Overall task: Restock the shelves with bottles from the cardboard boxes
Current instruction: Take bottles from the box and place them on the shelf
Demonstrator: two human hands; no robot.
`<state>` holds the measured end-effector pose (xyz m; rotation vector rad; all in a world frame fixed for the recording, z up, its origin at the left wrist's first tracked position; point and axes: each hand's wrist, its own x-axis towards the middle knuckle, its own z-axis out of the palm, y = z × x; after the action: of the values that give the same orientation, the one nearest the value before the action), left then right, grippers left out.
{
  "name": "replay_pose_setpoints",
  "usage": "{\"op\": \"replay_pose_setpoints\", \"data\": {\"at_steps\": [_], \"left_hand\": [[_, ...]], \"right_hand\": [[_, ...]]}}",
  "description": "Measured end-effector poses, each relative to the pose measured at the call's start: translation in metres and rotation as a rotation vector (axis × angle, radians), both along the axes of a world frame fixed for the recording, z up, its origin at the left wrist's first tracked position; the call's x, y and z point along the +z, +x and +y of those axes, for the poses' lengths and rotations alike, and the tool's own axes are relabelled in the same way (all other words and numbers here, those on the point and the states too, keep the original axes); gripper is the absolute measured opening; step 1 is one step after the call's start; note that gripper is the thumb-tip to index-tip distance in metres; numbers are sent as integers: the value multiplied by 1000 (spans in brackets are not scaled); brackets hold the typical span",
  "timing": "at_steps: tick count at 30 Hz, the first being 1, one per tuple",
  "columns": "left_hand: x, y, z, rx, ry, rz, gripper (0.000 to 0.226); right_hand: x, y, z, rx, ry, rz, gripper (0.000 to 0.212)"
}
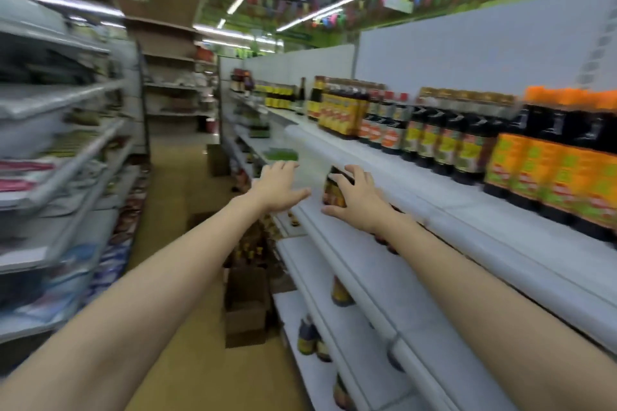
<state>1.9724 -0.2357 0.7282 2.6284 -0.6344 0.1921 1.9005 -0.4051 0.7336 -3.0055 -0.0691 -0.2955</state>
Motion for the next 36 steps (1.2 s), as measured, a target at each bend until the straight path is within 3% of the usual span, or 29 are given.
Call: {"op": "replay_pose_setpoints", "data": {"at_steps": [9, 14, 20, 25, 31, 36], "left_hand": [[-85, 115, 157, 382, 100, 297, 75], [-116, 166, 197, 553, 103, 196, 86], [-142, 251, 210, 669, 174, 212, 87], [-129, 340, 206, 649, 285, 149, 83], [-134, 424, 230, 680, -33, 167, 83], [-151, 496, 265, 654, -50, 190, 83]], "right_hand": [[-71, 164, 133, 163, -3, 178, 71], [-108, 237, 176, 206, -45, 206, 72], [-145, 342, 211, 234, 67, 234, 70], [-145, 436, 219, 253, 165, 273, 72], [-140, 531, 221, 153, 458, 287, 76], [-157, 606, 248, 130, 485, 318, 78]]}}
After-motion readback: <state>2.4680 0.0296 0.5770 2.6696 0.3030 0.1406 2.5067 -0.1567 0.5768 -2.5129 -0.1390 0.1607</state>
